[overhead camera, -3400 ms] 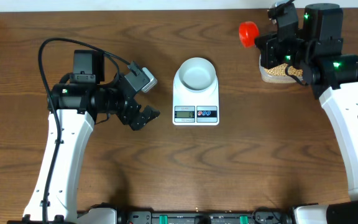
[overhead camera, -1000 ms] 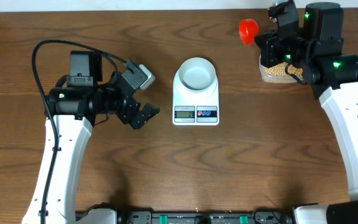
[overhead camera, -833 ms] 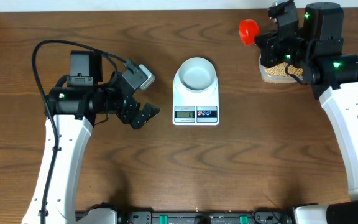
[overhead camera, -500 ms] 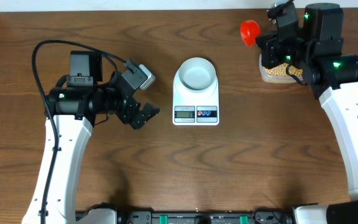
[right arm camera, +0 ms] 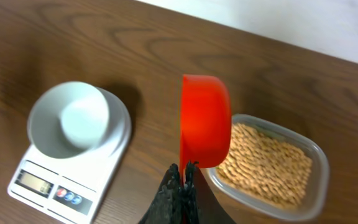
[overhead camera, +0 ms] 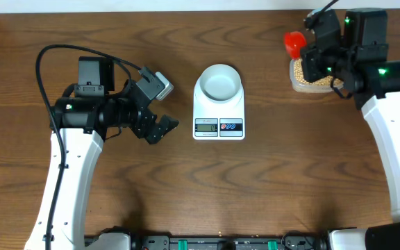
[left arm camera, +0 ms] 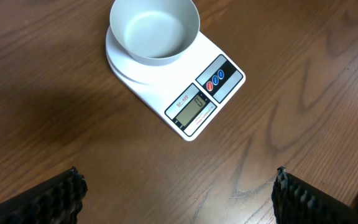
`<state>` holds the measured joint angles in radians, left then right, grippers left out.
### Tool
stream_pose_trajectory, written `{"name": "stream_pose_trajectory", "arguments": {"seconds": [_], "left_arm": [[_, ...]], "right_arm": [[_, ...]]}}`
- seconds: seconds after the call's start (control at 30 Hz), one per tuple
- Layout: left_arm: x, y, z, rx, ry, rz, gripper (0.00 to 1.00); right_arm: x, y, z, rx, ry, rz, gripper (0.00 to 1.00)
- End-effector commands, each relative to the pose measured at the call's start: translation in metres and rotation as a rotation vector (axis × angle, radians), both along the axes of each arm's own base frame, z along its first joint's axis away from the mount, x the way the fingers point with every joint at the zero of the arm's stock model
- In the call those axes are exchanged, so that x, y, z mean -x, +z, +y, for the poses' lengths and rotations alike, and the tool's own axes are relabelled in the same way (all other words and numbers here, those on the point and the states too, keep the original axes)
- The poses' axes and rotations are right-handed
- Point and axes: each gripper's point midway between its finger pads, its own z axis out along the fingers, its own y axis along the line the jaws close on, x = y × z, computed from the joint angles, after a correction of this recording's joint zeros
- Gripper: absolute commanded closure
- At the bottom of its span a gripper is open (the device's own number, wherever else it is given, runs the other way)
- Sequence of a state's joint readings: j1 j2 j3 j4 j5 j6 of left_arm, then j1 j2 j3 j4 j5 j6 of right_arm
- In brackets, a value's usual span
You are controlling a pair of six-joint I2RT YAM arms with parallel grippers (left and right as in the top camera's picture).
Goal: Scoop item into bowl and weigh 50g on scale
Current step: 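Lower the red scoop into the soybean tub with the right gripper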
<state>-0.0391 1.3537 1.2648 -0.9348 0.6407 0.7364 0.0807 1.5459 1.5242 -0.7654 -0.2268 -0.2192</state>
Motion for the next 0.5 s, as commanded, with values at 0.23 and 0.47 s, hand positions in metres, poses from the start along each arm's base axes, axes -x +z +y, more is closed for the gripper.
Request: {"name": "stream_pose_trajectory", "arguments": {"seconds": [0.23,0.47], "left_arm": [[-0.004,0.012,0.002,-0.002,0.011,-0.032,0.02],[-0.004,0.012,0.002,-0.002,0.011,-0.032,0.02]], "right_arm": [[-0.004,0.03,-0.048,0.094,-0.064,-0.056,0.99],[-0.001,0.024,-0.072,0.167,-0.107,-0.033,0.99]]}}
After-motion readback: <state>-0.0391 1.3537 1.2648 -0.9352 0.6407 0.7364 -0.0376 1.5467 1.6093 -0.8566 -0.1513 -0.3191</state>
